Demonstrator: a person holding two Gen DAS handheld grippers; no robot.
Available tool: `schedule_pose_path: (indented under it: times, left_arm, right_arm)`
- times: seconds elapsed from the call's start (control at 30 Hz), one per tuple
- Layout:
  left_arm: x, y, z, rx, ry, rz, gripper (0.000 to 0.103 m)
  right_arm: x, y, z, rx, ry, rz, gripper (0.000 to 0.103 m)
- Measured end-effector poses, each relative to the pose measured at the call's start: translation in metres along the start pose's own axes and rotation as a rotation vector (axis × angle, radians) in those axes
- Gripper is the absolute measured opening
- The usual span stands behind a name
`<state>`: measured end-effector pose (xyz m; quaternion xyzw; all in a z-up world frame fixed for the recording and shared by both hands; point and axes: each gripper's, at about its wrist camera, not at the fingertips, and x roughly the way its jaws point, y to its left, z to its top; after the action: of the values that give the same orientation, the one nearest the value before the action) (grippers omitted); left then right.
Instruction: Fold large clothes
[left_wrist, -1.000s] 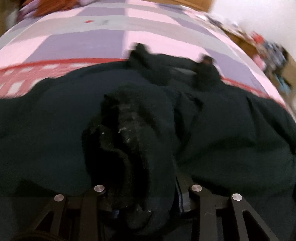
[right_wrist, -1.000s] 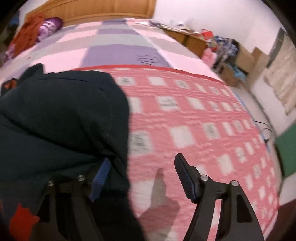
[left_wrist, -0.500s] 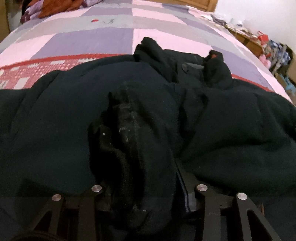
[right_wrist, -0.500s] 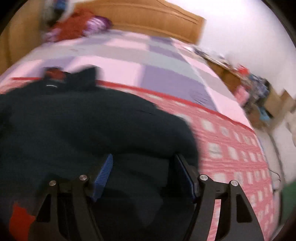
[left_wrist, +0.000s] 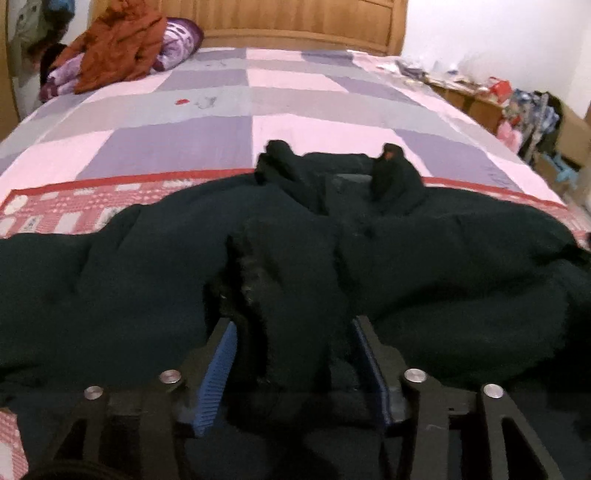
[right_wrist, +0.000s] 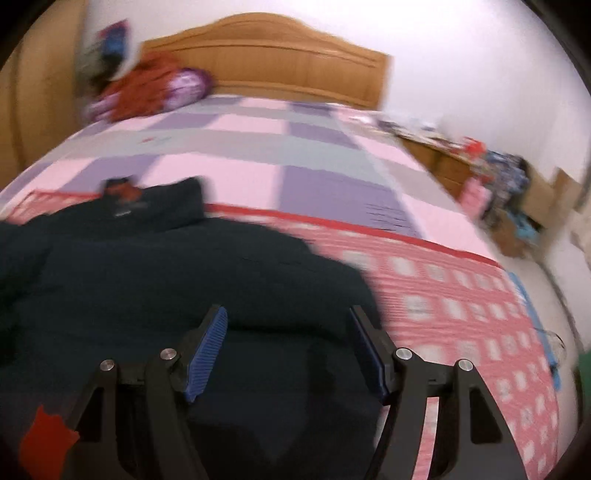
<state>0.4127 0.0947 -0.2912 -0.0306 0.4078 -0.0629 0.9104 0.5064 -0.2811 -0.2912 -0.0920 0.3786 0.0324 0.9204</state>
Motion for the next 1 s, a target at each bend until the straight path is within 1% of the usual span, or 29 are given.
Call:
schedule_pose_path:
  times: [0.03, 0.07, 0.1, 0.13, 0.17, 0.2, 0.27, 0.3, 0.33, 0.4, 0.43, 0.47, 0.53, 0.57, 0.63, 0.67, 0.7, 0.73, 0.77, 0.8, 0.83, 0.87, 0.9, 0.93, 0.97, 1.0]
  left_arm:
    - [0.006, -0.001, -0.003, 0.008, 0.033, 0.014, 0.058]
    - [0.019, 0.002, -0.010, 0.009, 0.099, 0.043, 0.058]
    - [0.029, 0.008, -0.016, -0.010, 0.148, 0.047, 0.060]
    - [0.033, 0.014, -0.020, -0.037, 0.167, 0.040, 0.063]
    - [0.032, 0.026, -0.026, -0.090, 0.165, 0.001, 0.064]
    - [0.027, 0.032, -0.028, -0.108, 0.153, -0.004, 0.064]
    - [0.015, 0.034, -0.030, -0.089, 0.123, 0.010, 0.064]
    - [0.005, 0.034, -0.029, -0.076, 0.104, 0.030, 0.064]
    - [-0.003, 0.034, -0.029, -0.065, 0.085, 0.036, 0.063]
    - [-0.021, 0.032, -0.025, -0.051, 0.026, 0.030, 0.065]
    - [-0.029, 0.030, -0.021, -0.050, -0.001, 0.024, 0.067]
    - [-0.034, 0.023, -0.016, -0.049, -0.026, 0.015, 0.068]
    - [-0.032, 0.005, -0.006, -0.034, -0.051, -0.017, 0.075]
    - [-0.026, -0.008, -0.002, -0.017, -0.047, -0.027, 0.076]
    - [-0.010, -0.027, 0.000, -0.004, -0.009, -0.048, 0.076]
    - [0.002, -0.033, -0.003, -0.007, 0.028, -0.052, 0.076]
    - [0.012, -0.036, -0.008, -0.002, 0.060, -0.039, 0.076]
    - [0.023, -0.035, -0.016, 0.018, 0.097, -0.001, 0.076]
    - [0.031, -0.030, -0.025, 0.046, 0.116, 0.009, 0.075]
    - [0.030, -0.024, -0.030, 0.059, 0.106, -0.010, 0.074]
    - [0.025, -0.020, -0.034, 0.079, 0.090, -0.020, 0.072]
    - [0.020, -0.017, -0.038, 0.114, 0.086, -0.014, 0.069]
    - [0.015, -0.012, -0.043, 0.135, 0.090, -0.027, 0.067]
    - [0.011, -0.010, -0.046, 0.139, 0.094, -0.038, 0.067]
    - [0.007, -0.006, -0.051, 0.137, 0.107, -0.011, 0.069]
    - [0.004, 0.001, -0.056, 0.123, 0.122, 0.038, 0.071]
  right_arm:
    - [0.002, 0.016, -0.005, -0.042, 0.015, 0.037, 0.069]
    - [0.007, 0.022, -0.013, -0.076, 0.043, 0.037, 0.069]
    - [0.023, 0.024, -0.025, -0.114, 0.118, 0.012, 0.069]
    - [0.034, 0.018, -0.033, -0.109, 0.151, 0.008, 0.069]
    - [0.036, -0.005, -0.042, -0.037, 0.150, 0.006, 0.069]
    - [0.035, -0.021, -0.044, 0.011, 0.153, -0.020, 0.069]
    - [0.027, -0.062, -0.049, 0.139, 0.154, -0.089, 0.069]
    - [0.020, -0.075, -0.052, 0.181, 0.154, -0.123, 0.069]
    - [0.012, -0.091, -0.056, 0.204, 0.145, -0.155, 0.069]
    - [-0.003, -0.096, -0.059, 0.201, 0.127, -0.190, 0.069]
    - [-0.011, -0.091, -0.059, 0.193, 0.107, -0.196, 0.069]
    - [-0.015, -0.086, -0.056, 0.187, 0.090, -0.178, 0.069]
    - [-0.018, -0.052, -0.047, 0.149, 0.052, -0.113, 0.069]
    - [-0.018, -0.030, -0.040, 0.118, 0.039, -0.071, 0.069]
    - [-0.023, 0.012, -0.041, 0.045, 0.040, 0.017, 0.069]
    - [-0.022, 0.028, -0.042, 0.008, 0.049, 0.036, 0.069]
    - [-0.016, 0.047, -0.046, -0.046, 0.075, 0.050, 0.069]
    - [-0.009, 0.056, -0.051, -0.085, 0.103, 0.041, 0.069]
    - [-0.002, 0.056, -0.055, -0.099, 0.120, 0.023, 0.069]
    - [0.000, 0.043, -0.064, -0.081, 0.118, 0.004, 0.069]
    - [0.001, 0.021, -0.072, -0.036, 0.120, -0.031, 0.069]
    - [0.004, 0.002, -0.079, 0.001, 0.130, -0.064, 0.069]
    - [0.005, -0.025, -0.088, 0.053, 0.154, -0.100, 0.070]
    - [0.004, -0.048, -0.096, 0.111, 0.180, -0.092, 0.071]
    - [-0.001, -0.062, -0.103, 0.146, 0.198, -0.094, 0.072]
    - [-0.004, -0.071, -0.108, 0.136, 0.214, -0.146, 0.072]
